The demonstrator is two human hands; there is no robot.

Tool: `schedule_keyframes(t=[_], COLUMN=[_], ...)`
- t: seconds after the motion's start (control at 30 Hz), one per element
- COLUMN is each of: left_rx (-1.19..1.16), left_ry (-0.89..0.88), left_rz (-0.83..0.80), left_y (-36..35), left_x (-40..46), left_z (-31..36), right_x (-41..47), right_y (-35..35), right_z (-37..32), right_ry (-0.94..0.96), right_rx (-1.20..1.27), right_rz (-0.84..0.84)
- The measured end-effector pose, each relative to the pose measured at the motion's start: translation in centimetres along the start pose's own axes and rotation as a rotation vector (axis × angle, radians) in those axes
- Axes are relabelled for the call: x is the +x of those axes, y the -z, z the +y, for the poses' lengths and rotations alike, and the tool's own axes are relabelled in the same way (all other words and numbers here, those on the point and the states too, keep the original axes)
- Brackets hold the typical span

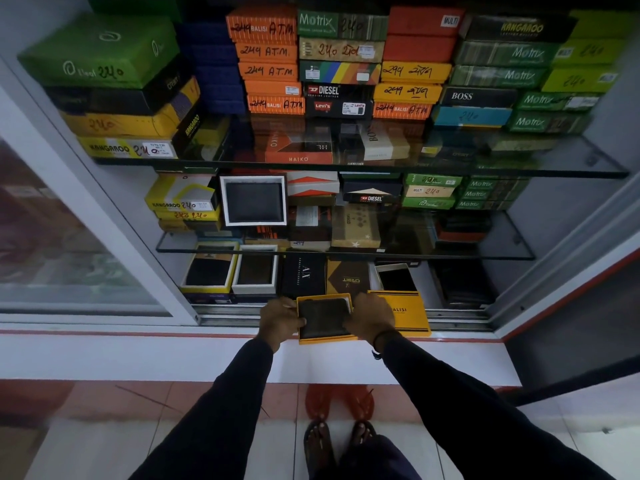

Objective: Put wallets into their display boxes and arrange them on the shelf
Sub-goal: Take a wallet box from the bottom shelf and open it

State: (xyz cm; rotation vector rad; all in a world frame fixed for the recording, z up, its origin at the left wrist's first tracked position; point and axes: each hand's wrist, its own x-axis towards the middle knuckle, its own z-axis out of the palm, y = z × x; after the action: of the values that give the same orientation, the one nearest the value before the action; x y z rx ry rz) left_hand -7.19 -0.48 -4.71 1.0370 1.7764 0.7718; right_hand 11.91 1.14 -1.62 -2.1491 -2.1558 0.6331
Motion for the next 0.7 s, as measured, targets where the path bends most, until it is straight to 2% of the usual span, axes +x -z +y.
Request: schedule_keyframes(t=[0.07,0.2,0.3,0.5,0.7], left_rx=[0.002,0.001,0.048,0.205,0.199], left_ry=[-0.038,-0.065,-0.134,-0.318,-0.287], left_rz=[-0.024,-0.229,-0.358,-0.356,-0.381], left_y=[0.1,0.8,1.1,0.9,0.9], left_x=[-0.1,0.1,0.1,0.5,0.8], left_z=[0.0,-0.3,-0.7,-1.6,-1.6], right_x=[0.2,1.1,1.9,2.7,2.7], right_y=[0.1,-0.5,-0.7,-0.5,-0.3], right_z=[-0.1,-0.3,-0.1,0.1,0.3], right_ry=[0.021,0.01,0.024,-0.045,-0.026], right_rx=[0.004,0.121,0.103,0.154,0.311], right_rz=[0.034,-0.125,-0.185,-0.203,-0.139])
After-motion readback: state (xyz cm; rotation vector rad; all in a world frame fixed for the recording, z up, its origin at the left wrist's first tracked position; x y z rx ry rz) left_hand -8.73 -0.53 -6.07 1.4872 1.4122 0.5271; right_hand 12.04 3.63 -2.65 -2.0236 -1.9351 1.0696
